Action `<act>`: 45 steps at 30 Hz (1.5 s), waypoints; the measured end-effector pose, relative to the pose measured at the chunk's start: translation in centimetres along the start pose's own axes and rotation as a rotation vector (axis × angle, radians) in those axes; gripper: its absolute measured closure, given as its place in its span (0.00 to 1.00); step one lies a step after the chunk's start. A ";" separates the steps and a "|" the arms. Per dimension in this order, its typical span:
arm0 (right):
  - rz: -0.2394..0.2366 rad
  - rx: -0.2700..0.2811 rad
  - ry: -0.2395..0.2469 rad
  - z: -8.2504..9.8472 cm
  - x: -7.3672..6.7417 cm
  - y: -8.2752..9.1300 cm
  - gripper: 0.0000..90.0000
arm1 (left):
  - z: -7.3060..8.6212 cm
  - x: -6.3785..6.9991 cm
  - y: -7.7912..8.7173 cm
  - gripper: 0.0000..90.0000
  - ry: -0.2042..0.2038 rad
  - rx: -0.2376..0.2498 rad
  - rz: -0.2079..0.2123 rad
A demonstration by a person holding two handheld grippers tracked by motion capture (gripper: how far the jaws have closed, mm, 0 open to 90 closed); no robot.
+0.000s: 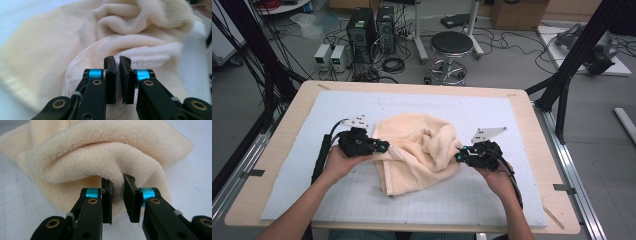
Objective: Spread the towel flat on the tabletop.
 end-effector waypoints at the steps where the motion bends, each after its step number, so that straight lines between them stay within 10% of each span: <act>1: 0.000 0.000 0.000 0.0 0.0 0.0 0.87 | 0.2 -0.6 0.4 0.93 0.013 0.002 -0.024; 8: -0.009 0.010 -0.004 -2.8 0.8 -2.0 0.89 | 2.8 -3.2 3.3 0.94 0.070 -0.032 -0.129; 16: 0.002 -0.026 0.015 -6.0 1.1 -5.1 0.87 | 6.3 -3.7 3.9 0.93 0.085 -0.118 -0.140; 31: -0.009 0.059 0.037 -2.6 -2.2 -0.4 0.64 | 6.8 -4.1 2.9 0.93 0.085 -0.144 -0.147; 45: -0.066 -0.056 0.098 0.2 -4.7 -5.3 0.63 | 6.8 -4.2 2.7 0.93 0.087 -0.144 -0.142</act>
Point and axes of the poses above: each handheld gripper's, and its own axes: y roughly backward along the jaws, z roughly out of its underside, x roughly to its right, the point moved 8 cm from there along -y, roughly forward along the jaws, and after that the axes turned 5 degrees about -x, right-handed, at the moved point
